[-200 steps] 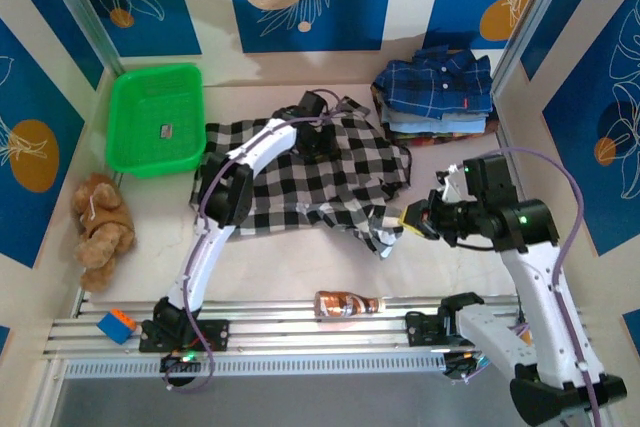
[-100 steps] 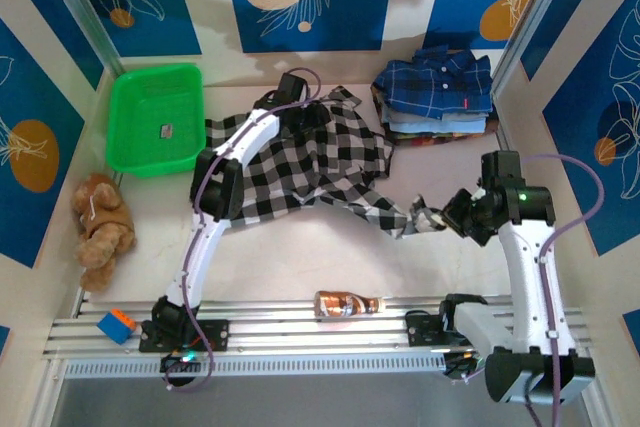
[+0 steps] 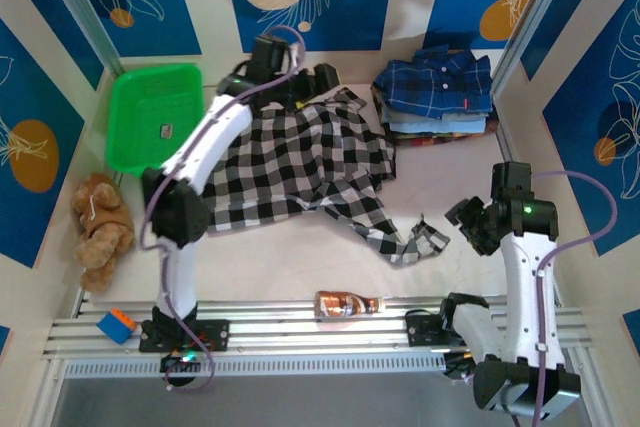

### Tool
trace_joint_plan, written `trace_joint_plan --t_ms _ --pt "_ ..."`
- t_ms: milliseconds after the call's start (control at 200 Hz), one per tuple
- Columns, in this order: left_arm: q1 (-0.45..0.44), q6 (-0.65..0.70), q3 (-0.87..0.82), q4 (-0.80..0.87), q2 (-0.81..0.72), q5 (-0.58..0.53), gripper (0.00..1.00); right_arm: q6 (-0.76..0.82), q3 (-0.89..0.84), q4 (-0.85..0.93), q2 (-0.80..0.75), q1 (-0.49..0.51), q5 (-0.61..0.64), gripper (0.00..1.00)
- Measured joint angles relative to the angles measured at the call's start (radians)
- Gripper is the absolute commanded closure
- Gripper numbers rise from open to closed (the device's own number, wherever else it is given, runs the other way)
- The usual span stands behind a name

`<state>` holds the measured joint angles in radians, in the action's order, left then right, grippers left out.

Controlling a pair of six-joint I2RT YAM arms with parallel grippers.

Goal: Fold and stack the long sleeve shirts

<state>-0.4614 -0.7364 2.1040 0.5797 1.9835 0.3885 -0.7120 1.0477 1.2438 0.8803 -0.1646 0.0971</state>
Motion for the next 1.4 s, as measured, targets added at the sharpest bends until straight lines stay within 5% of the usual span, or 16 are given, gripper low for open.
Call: trace_joint_plan --t_ms 265,430,510,815,1401 --pt "0.110 -0.026 -0.585 0.151 -0.572 -0.056 0.05 0.113 0.147 -0.303 0.220 0.332 -0.198 0.25" --pt "0.196 -0.075 -0.910 0.237 -0.629 -0.094 0.19 0.213 0.250 -0.438 0.550 0.483 -0.282 0.26" --pt "0.197 -0.082 -1.000 0.252 -0.626 -0.111 0.32 0.244 0.328 -0.469 0.703 0.520 -0.321 0.30" --pt "0.197 -0.178 -1.056 0.106 -0.529 -0.147 0.37 0.291 0.675 -0.515 1.129 0.566 -0.428 0.58" --pt "0.192 -0.313 -1.066 -0.019 -0.374 -0.167 0.36 0.288 0.818 -0.518 1.362 0.593 -0.418 0.66"
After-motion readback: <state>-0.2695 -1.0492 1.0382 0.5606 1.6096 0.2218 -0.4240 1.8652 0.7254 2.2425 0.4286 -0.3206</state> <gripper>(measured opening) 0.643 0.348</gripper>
